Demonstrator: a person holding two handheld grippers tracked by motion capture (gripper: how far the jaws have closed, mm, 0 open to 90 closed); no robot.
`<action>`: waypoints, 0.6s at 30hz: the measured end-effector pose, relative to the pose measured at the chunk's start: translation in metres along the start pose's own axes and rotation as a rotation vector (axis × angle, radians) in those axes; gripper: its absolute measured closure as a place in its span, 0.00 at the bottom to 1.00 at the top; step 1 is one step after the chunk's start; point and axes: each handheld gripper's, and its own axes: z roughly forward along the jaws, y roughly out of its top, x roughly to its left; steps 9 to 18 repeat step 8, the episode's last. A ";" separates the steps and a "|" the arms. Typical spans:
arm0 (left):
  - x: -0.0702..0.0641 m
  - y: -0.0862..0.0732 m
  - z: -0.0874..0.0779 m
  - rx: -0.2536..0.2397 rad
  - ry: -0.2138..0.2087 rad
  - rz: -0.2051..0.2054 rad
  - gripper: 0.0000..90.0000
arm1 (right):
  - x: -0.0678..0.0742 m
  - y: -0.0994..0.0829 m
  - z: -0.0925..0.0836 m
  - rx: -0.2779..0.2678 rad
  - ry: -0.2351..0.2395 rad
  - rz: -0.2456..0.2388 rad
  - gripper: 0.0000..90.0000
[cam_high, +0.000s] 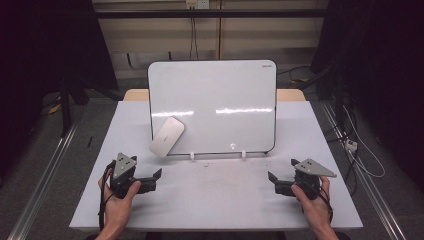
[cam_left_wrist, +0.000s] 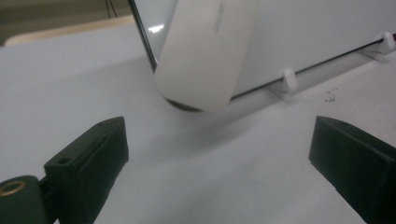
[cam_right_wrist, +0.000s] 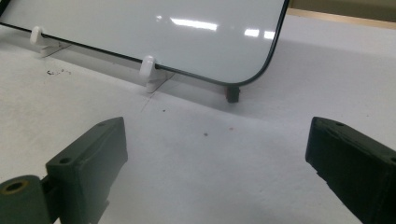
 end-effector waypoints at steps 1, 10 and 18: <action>0.001 -0.001 0.000 0.001 0.005 -0.005 0.05 | 0.000 0.000 0.000 0.001 -0.002 0.001 0.06; 0.000 -0.001 0.002 -0.003 0.008 0.013 0.05 | 0.000 -0.001 -0.001 0.000 -0.007 0.000 0.06; 0.000 -0.001 0.002 -0.003 0.008 0.013 0.05 | 0.000 -0.001 -0.001 0.000 -0.007 0.000 0.06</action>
